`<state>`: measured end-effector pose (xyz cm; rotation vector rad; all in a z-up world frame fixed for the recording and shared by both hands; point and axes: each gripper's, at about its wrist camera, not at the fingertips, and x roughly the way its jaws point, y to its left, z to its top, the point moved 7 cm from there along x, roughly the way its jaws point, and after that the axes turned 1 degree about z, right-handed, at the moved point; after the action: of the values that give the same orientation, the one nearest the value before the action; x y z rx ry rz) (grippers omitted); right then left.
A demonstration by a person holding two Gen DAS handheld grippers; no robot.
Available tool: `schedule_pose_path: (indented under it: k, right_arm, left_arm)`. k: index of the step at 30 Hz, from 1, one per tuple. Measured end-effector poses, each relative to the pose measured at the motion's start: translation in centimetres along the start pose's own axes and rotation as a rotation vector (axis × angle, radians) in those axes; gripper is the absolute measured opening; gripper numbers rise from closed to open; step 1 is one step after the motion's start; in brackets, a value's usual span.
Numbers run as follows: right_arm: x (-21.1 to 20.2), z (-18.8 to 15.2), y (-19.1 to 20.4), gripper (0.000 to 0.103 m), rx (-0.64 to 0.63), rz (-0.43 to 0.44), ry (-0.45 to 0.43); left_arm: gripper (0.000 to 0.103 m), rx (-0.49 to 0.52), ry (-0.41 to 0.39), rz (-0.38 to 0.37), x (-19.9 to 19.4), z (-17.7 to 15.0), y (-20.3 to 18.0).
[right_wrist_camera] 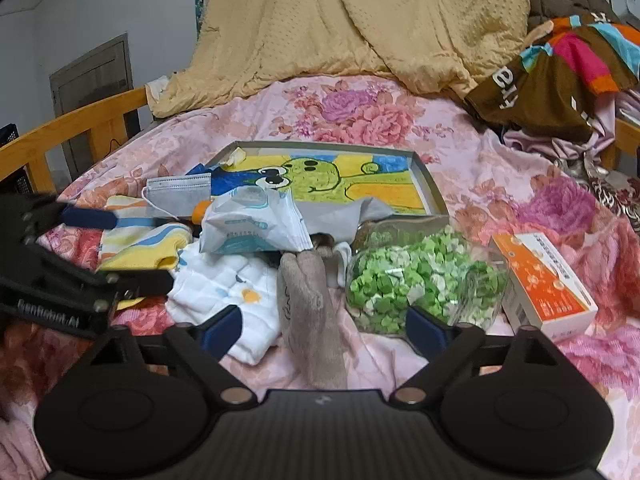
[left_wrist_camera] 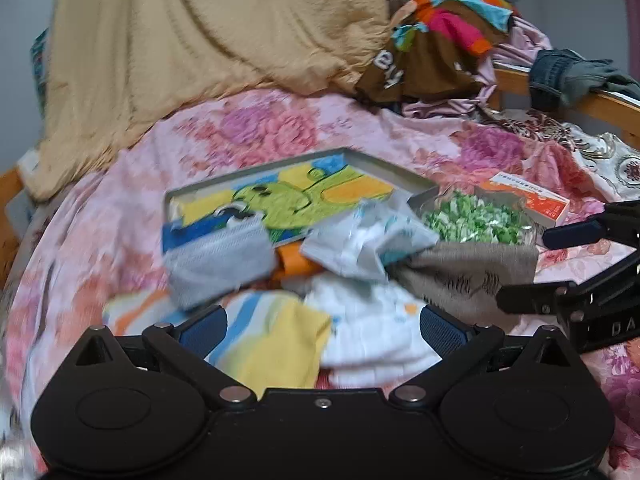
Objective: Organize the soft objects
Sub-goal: 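Grasp the white wet-wipe packet with the left gripper while the right grasps the grey-brown bag, then lift the packet and bag and carry both toward the frog tray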
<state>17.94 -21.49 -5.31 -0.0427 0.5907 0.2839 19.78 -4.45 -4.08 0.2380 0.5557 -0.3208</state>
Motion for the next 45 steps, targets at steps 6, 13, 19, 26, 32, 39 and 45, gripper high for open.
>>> schedule_pose_path:
  k: [6,13,19,26,32,39,45]
  right_arm:
    - [1.3,0.2,0.0,0.067,-0.006,0.027,0.003]
    - [2.3,0.1,-0.1,0.042,0.015,0.052,0.017]
    - [2.6,0.1,0.0,0.023,0.017,0.068,0.019]
    - [2.5,0.2,0.3,0.012,0.007,0.077,0.010]
    - [1.9,0.5,0.7,0.008,-0.013,0.094,-0.014]
    - [0.6,1.0,1.6,0.007,-0.071,0.093,-0.067]
    - [-0.6,1.2,2.5,0.007,-0.134,0.075,-0.111]
  left_arm:
    - [0.102,0.174,-0.037,-0.103,1.8,2.1,-1.2]
    - [0.102,0.290,-0.036,-0.168,4.2,4.1,-2.2]
    - [0.084,0.412,0.053,-0.260,6.2,4.3,-3.3]
    - [0.062,0.452,0.097,-0.281,6.6,3.9,-3.2]
    - [0.055,0.328,0.074,-0.275,6.2,4.2,-2.9]
    - [0.029,0.135,0.053,-0.266,4.8,4.3,-2.0]
    - [0.021,0.014,0.060,-0.248,3.9,3.7,-1.5]
